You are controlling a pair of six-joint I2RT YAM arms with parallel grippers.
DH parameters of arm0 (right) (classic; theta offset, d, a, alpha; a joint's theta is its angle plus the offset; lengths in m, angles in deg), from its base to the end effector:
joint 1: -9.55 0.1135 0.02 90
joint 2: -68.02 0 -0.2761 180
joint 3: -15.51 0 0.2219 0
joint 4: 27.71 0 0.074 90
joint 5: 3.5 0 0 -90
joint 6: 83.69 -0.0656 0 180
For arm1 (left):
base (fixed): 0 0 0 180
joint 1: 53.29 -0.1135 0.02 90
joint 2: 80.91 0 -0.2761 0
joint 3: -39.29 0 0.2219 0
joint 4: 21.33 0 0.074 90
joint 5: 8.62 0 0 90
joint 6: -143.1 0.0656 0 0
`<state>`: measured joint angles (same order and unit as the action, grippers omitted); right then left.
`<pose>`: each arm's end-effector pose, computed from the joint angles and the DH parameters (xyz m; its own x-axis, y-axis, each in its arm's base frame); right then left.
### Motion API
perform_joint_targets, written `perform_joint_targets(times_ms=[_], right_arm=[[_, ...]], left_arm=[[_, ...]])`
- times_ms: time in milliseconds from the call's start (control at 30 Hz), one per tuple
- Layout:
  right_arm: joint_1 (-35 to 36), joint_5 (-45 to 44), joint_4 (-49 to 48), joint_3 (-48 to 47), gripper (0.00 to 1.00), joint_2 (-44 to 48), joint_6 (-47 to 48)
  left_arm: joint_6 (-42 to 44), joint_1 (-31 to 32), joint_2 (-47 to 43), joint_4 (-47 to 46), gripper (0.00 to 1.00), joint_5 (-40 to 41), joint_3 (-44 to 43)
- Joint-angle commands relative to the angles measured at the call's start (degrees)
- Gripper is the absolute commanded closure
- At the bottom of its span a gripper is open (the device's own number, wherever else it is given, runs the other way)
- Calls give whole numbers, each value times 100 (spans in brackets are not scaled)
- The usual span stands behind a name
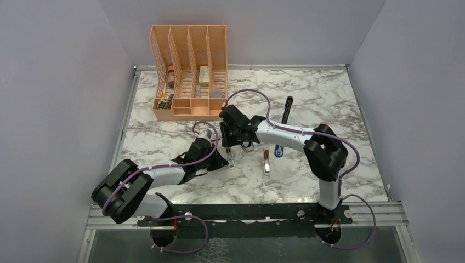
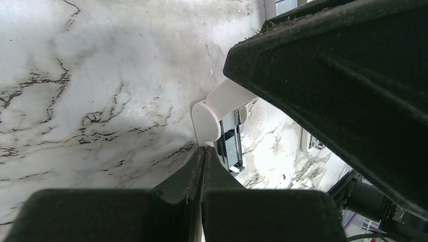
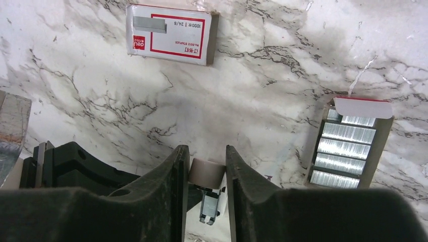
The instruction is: Load the staples into the stapler
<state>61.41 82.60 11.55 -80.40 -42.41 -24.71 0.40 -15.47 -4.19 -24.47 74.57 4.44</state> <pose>0.2589 0.3225 0.2041 -0.8186 -0.2100 -0.5347 -0.3944 0.8821 0.2575 0.1772 -0.1474 0.1471 -0.8420 -0.3463 -0.4137 0.0201 0.7461 -0.6655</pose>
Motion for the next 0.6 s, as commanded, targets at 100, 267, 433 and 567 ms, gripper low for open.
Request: perform_joint_targets(times_ms=[100,267,433,567], right_arm=[[35,169,-210,382,75,442,-14],[80,227,-186,646,77,737,31],[243,24,-166,1048,78,1160,-140],[393,-108,-169,1351,79,1443,-282]], left_arm=[[156,-30,204,472,100,351,115],[148,-34,224,477,100,364,87],[106,-36,229,472,100,429,88],[30,-40,202,425,100,465,122]])
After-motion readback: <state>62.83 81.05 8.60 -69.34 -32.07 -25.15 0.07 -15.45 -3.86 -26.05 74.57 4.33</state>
